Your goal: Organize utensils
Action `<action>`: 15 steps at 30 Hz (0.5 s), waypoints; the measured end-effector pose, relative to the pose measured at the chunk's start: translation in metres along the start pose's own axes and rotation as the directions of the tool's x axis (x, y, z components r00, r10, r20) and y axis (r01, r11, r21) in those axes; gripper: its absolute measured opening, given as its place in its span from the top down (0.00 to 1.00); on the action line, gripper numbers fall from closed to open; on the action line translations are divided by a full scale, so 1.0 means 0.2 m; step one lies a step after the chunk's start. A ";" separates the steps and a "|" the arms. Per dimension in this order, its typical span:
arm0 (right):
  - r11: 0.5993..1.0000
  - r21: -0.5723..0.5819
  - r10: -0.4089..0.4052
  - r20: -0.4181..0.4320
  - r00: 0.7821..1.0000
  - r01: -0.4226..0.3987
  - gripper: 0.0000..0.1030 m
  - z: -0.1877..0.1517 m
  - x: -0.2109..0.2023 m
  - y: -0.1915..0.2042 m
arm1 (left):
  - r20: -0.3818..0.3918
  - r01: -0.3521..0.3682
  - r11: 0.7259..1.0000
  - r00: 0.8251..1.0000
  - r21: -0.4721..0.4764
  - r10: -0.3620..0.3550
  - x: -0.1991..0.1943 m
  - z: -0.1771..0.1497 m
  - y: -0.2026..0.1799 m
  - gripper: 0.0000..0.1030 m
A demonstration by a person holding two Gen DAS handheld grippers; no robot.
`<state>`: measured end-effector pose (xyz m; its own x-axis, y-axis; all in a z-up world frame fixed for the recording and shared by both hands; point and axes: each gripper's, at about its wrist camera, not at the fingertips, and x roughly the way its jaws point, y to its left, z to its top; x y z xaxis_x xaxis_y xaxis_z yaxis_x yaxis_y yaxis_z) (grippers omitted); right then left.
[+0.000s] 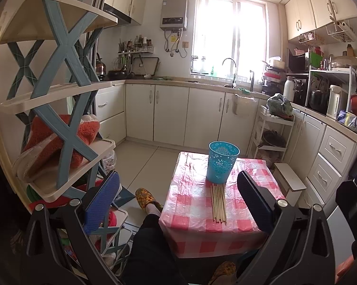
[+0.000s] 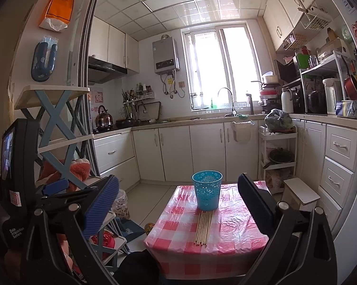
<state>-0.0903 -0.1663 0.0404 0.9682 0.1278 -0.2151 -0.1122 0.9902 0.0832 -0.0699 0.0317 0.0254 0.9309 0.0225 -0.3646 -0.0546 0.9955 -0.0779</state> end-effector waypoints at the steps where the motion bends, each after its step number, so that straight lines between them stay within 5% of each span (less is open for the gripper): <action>1: 1.000 -0.001 0.001 0.002 1.000 -0.001 0.07 0.00 0.00 0.00 | 0.001 -0.001 1.000 1.000 -0.001 0.001 0.00 0.00 0.00 0.07; 15: 1.000 0.006 0.006 0.011 1.000 -0.006 0.07 0.00 0.00 0.01 | 0.002 -0.001 1.000 1.000 0.000 0.001 -0.01 0.00 0.00 0.07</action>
<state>-0.0913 -0.1653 0.0405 0.9699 0.1334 -0.2035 -0.1171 0.9890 0.0903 -0.0716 0.0314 0.0258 0.9317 0.0242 -0.3624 -0.0559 0.9954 -0.0773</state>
